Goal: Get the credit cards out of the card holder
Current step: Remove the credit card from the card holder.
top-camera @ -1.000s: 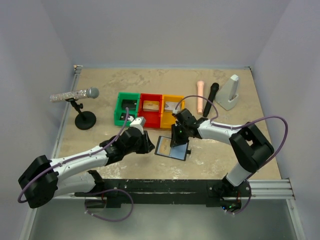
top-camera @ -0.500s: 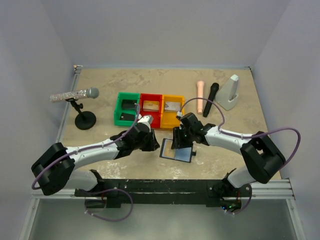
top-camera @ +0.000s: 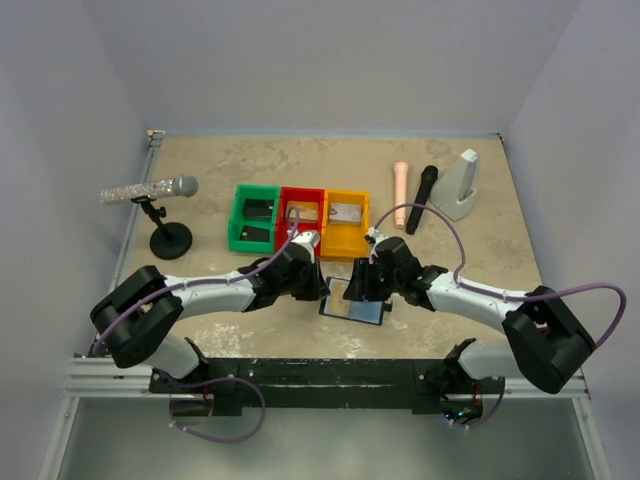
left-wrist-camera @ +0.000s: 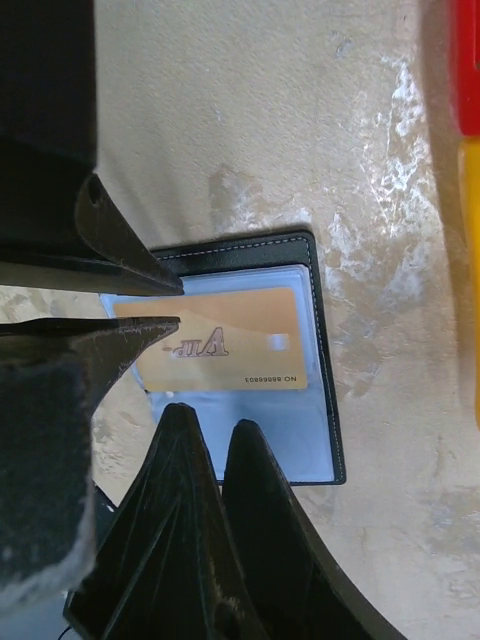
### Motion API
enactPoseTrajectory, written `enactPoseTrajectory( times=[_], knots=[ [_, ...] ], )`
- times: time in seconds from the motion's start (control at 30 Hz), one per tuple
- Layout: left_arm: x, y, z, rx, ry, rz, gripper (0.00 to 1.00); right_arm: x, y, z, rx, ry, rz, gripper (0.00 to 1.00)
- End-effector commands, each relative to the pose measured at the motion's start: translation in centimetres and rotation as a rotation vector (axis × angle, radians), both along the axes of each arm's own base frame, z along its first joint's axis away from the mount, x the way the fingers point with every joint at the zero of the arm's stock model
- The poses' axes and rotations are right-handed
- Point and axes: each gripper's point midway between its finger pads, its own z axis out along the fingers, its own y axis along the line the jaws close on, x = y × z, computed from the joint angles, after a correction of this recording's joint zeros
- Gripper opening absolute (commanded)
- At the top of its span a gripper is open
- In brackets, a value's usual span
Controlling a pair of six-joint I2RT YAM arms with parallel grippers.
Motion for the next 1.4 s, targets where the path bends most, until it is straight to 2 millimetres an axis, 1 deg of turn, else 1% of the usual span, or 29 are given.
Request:
enactPoseTrajectory(
  times=[0.0, 0.1, 0.23, 0.37, 0.43, 0.47, 0.67, 0.8, 1.0, 1.1, 1.37],
  knots=[
    [0.9, -2.2, 1.8, -0.098, -0.035, -0.025, 0.17, 0.4, 1.4, 0.2, 0.093, -0.006, -0.03, 0.49],
    [0.9, -2.4, 1.8, -0.105, -0.036, -0.028, 0.15, 0.4, 1.6, 0.0, 0.116, 0.003, -0.042, 0.48],
    [0.8, -2.3, 0.9, -0.088, -0.02, -0.027, 0.12, 0.4, 1.8, -0.5, 0.132, 0.016, -0.059, 0.47],
    [0.8, -1.9, 0.0, -0.06, 0.0, -0.013, 0.06, 0.4, 1.7, -0.6, 0.134, 0.022, -0.066, 0.46],
    [0.9, -1.6, -0.5, -0.04, 0.008, 0.0, 0.01, 0.3, 1.6, -0.8, 0.132, 0.026, -0.067, 0.46],
    [0.9, -1.5, -0.8, -0.029, 0.015, 0.007, 0.0, 0.2, 1.6, -0.9, 0.13, 0.03, -0.069, 0.46],
    [0.8, -0.9, -2.1, 0.009, 0.039, 0.028, 0.0, -0.1, 1.3, -1.4, 0.131, 0.039, -0.079, 0.45],
    [0.7, -0.5, -2.7, 0.03, 0.05, 0.04, 0.0, -0.4, 1.5, -1.6, 0.151, 0.054, -0.083, 0.43],
    [0.6, -0.1, -3.2, 0.041, 0.062, 0.059, 0.0, -0.5, 1.7, -1.7, 0.185, 0.063, -0.096, 0.41],
    [0.5, 0.0, -3.3, 0.042, 0.066, 0.062, 0.0, -0.5, 1.8, -1.6, 0.196, 0.064, -0.099, 0.38],
    [0.2, 0.3, -3.7, 0.052, 0.076, 0.064, 0.0, -0.6, 1.9, -1.8, 0.209, 0.065, -0.102, 0.25]
  ],
)
